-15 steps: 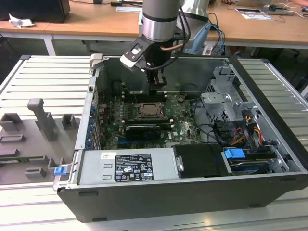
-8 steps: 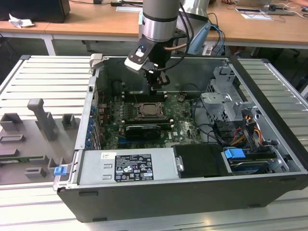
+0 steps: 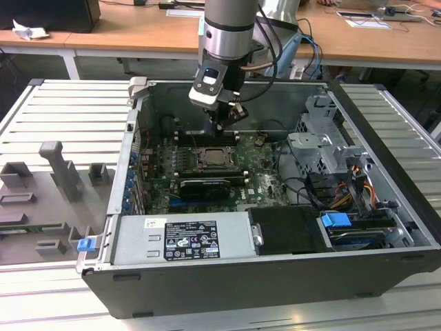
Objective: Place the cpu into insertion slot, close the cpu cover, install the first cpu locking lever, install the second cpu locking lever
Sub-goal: 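Install the first cpu locking lever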
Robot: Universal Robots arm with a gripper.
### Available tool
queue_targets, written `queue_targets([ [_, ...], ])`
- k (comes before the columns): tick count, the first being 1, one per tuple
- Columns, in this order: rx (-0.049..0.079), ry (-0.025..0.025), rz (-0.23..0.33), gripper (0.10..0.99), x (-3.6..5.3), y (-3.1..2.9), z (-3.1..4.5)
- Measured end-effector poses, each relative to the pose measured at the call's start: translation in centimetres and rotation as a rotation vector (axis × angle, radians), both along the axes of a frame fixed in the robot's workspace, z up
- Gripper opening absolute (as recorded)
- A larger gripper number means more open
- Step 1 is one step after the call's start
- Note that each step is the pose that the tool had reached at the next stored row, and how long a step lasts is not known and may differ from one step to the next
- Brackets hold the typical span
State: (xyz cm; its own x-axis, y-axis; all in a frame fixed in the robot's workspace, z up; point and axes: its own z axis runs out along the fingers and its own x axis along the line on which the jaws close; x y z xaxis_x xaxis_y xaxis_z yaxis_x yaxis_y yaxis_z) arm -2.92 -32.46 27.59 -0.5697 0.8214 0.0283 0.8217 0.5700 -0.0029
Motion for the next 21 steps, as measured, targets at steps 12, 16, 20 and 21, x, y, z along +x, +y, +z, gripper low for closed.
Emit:
queue_targets([
  [12, 0.000, -0.0001, 0.253, 0.106, 0.00, 0.00, 0.00],
  [16, 0.000, -0.0001, 0.309, 0.106, 0.00, 0.00, 0.00],
  [20, 0.000, 0.0000, 0.432, 0.106, 0.00, 0.00, 0.00],
  [21, 0.000, 0.0000, 0.455, 0.106, 0.00, 0.00, -0.01],
])
